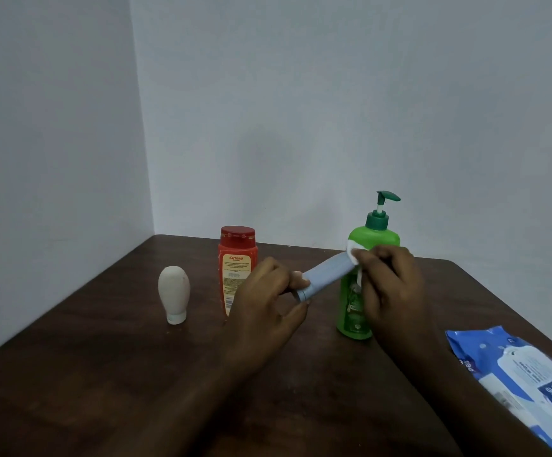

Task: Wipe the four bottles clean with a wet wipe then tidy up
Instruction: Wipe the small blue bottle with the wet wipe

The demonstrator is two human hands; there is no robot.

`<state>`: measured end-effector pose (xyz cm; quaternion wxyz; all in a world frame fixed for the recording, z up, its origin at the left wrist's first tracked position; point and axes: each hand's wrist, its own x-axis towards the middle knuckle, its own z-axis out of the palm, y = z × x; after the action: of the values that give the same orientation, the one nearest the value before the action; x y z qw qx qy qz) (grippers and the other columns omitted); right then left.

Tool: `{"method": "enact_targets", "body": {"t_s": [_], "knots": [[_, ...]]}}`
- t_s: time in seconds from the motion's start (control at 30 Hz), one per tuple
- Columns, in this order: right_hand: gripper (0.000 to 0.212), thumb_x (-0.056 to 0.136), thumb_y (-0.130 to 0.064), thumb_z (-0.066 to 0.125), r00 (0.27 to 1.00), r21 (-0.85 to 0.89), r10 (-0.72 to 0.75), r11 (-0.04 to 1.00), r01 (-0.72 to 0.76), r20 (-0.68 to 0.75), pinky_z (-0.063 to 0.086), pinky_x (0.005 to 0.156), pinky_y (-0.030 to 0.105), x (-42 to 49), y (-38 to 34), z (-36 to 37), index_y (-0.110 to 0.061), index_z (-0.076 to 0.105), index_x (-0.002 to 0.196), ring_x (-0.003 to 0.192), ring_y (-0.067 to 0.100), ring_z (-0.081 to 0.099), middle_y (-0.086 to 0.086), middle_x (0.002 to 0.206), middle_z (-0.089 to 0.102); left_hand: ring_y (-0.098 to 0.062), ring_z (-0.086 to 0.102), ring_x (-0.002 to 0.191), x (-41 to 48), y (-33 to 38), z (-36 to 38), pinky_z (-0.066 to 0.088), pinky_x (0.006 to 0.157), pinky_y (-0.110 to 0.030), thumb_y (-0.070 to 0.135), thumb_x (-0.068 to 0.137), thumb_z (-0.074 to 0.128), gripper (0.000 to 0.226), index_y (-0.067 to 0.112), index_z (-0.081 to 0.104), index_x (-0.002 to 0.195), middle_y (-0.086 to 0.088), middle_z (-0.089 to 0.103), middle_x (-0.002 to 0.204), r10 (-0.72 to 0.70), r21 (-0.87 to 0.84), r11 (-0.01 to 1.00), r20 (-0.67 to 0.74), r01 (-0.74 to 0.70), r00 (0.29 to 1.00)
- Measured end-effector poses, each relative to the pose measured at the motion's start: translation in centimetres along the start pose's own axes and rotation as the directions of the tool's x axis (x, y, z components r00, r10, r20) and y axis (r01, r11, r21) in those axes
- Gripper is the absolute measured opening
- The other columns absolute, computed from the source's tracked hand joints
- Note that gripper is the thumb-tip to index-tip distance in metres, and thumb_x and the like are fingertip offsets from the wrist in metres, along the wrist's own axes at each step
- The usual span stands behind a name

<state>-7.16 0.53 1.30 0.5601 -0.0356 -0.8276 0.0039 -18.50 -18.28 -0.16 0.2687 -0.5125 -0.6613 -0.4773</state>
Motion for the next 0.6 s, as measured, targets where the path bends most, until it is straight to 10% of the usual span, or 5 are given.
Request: {"method": "enact_targets", "body": {"t_s": [0.3, 0.6], "knots": [[0.028, 0.094, -0.01, 0.056, 0.963, 0.018, -0.251, 0.968, 0.251, 0.101, 0.046, 0.078, 0.043, -0.9, -3.4, 0.5, -0.002, 0.074, 0.115, 0.093, 0.032, 0.059, 0.016, 0.109, 0.066, -0.017, 0.065, 0.094, -0.3, -0.8, 0.4, 0.059, 0.07, -0.037, 0.006, 0.082, 0.083, 0.026, 0.012, 0.068, 0.102, -0.003, 0.062, 0.103, 0.078, 0.055, 0.996, -0.022, -0.077, 0.997], [0.036, 0.089, -0.009, 0.049, 0.994, -0.025, -0.042, 0.999, 0.045, 0.104, 0.041, 0.097, 0.036, -0.3, -0.3, -0.1, -0.001, 0.071, 0.116, 0.105, 0.035, 0.06, 0.014, 0.119, 0.071, -0.013, 0.062, 0.098, -0.1, -0.2, 0.3, 0.052, 0.074, -0.025, 0.004, 0.079, 0.085, 0.038, 0.017, 0.062, 0.106, -0.001, 0.059, 0.107, 0.156, 0.09, 0.984, -0.009, -0.154, 0.988]]}}
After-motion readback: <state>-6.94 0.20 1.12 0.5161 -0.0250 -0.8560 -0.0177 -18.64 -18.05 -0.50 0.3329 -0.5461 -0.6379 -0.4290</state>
